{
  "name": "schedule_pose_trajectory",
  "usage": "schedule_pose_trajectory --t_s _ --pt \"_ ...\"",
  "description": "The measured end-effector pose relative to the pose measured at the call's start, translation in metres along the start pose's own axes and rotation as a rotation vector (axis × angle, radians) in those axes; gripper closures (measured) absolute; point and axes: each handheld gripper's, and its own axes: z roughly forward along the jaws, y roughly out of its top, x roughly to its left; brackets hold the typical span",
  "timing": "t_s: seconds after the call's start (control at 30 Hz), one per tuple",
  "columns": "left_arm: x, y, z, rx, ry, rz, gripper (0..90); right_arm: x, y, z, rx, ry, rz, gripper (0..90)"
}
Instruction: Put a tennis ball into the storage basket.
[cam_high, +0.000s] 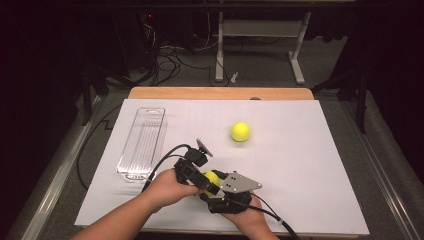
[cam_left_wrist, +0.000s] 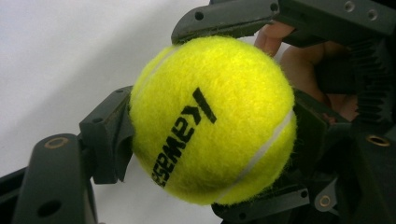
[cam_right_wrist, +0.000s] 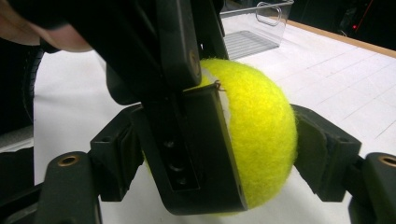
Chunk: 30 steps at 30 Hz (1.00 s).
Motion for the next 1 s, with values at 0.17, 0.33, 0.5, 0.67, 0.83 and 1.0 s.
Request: schedule_pose_trajectory --t_s 0.17,0.33,0.5,0.67,0.83,1.0 --pt "0.0 0.0 -0.001 -0.006 -0.003 -0.004 26.7 0.001 0.0 0.0 -0.006 -0.002 -0.001 21.8" --pt "0.001 -0.001 -0.004 -0.011 0.007 -0.002 26.7 0.001 -0.002 0.002 -0.008 -0.005 0.011 16.4" --pt "0.002 -0.003 -0.007 -0.009 0.031 0.002 26.6 0.0 -0.002 0.001 -0.013 -0.003 0.012 13.6" --pt "0.004 -0.004 -0.011 -0.01 0.041 0.003 26.5 0.0 -0.004 -0.001 -0.01 0.004 0.014 8.3" --pt "0.006 -0.006 -0.012 0.0 0.057 -0.001 26.6 -0.001 -0.007 0.0 0.015 0.012 0.02 2.5" --pt "0.009 -0.01 -0.013 0.004 0.082 -0.006 26.6 -0.003 -0.009 -0.002 0.027 0.013 0.035 0.3"
